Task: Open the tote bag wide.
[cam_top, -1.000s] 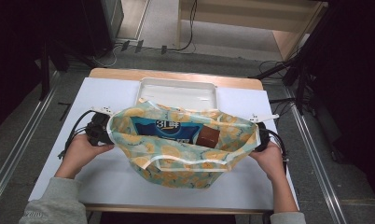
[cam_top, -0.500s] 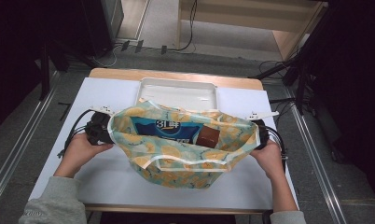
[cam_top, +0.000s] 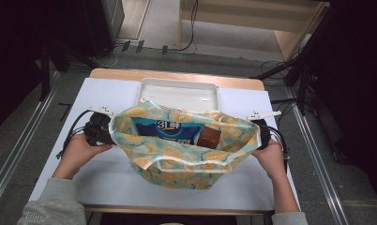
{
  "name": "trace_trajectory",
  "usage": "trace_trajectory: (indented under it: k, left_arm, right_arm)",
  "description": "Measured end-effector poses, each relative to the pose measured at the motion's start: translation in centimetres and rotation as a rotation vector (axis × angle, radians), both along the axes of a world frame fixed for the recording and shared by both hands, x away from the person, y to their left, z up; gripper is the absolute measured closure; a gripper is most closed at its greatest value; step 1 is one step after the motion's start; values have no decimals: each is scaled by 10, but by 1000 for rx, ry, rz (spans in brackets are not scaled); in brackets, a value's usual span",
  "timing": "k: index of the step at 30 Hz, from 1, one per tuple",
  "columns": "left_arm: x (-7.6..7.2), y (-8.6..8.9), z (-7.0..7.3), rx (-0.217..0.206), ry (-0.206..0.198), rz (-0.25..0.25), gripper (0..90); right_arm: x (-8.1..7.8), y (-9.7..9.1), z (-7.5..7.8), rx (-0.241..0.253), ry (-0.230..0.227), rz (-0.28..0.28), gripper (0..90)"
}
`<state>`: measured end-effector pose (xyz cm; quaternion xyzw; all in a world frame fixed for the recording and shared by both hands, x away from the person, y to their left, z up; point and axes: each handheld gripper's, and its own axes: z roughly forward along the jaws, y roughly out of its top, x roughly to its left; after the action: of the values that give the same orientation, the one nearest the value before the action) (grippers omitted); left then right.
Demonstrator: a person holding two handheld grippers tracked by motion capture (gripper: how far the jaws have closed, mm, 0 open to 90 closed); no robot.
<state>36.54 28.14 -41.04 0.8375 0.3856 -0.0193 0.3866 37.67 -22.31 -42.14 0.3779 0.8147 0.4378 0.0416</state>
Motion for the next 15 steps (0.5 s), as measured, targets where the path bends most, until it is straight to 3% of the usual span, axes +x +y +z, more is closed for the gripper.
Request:
trace_trajectory:
  k: [7,15]
  left_arm:
    - [0,-2,1,-4,2,-5,373]
    - [1,-2,4,-17,4,-8,386]
  right_arm:
    - [-1,-1,2,13,16,7,458]
    - [-5,-3,6,10,-1,7,456]
